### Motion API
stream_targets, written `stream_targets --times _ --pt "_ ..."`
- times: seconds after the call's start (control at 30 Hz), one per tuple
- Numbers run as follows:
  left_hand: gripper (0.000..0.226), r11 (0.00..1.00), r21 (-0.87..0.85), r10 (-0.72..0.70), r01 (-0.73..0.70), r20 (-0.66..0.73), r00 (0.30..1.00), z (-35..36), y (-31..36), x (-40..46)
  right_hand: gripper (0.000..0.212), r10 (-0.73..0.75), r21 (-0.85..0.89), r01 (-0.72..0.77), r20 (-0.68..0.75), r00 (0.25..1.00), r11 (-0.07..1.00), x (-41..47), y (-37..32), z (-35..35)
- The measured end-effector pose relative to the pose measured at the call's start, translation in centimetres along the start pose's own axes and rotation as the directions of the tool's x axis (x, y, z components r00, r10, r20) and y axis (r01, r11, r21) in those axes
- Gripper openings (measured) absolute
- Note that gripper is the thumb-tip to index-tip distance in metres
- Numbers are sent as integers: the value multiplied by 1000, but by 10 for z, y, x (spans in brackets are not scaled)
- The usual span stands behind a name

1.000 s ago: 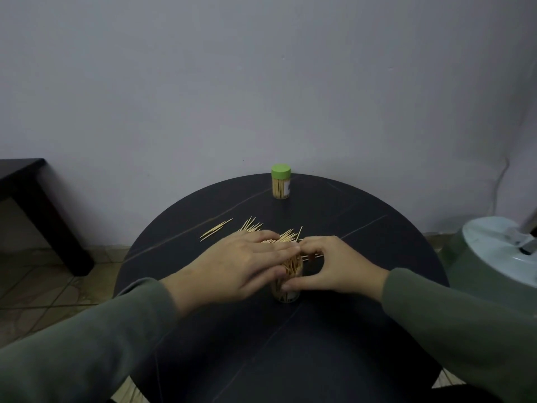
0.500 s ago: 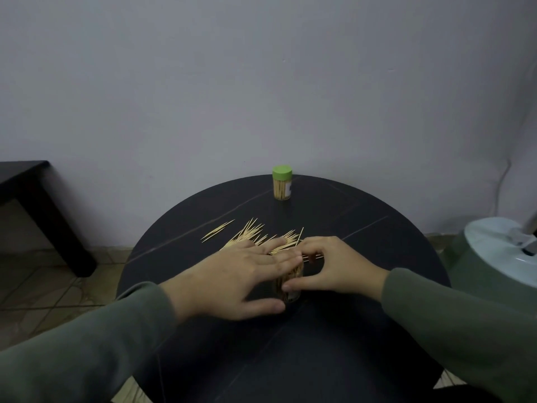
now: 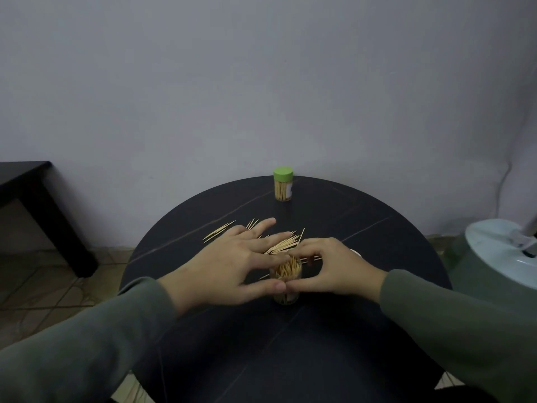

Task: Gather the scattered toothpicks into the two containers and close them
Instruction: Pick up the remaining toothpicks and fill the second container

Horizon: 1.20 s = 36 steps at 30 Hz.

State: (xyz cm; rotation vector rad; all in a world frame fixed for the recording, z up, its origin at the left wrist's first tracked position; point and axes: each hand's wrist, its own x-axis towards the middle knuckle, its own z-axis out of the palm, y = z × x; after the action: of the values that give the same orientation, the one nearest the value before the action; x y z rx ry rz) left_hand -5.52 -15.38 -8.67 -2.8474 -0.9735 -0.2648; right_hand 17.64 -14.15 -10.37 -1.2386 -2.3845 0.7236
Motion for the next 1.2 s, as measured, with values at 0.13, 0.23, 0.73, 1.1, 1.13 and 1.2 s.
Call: stream_targets --times 0.13,0.23,0.73,1.1,1.13,1.2 --pt "62 999 -30 -21 22 31 999 -1 -1 -3 72 14 -43 -12 32 999 999 4 1 0" --pt "51 981 -144 -143 130 -88 986 -7 -6 -6 71 44 -187 -13 163 986 982 5 0 -11" --pt "6 849 71 -467 523 564 681 -9 -30 -24 57 395 -636 -367 -105 913 679 19 8 -15" --pt "5 764 -62 -567 642 410 715 13 -32 3 61 408 -657 -331 -38 912 677 24 12 -11" --pt "3 753 -61 -587 655 385 712 16 -33 4 59 399 -638 -331 -39 916 696 25 13 -11" --pt "5 735 -55 -626 676 327 708 20 -36 6 51 377 -589 -340 -64 924 733 27 16 -11"
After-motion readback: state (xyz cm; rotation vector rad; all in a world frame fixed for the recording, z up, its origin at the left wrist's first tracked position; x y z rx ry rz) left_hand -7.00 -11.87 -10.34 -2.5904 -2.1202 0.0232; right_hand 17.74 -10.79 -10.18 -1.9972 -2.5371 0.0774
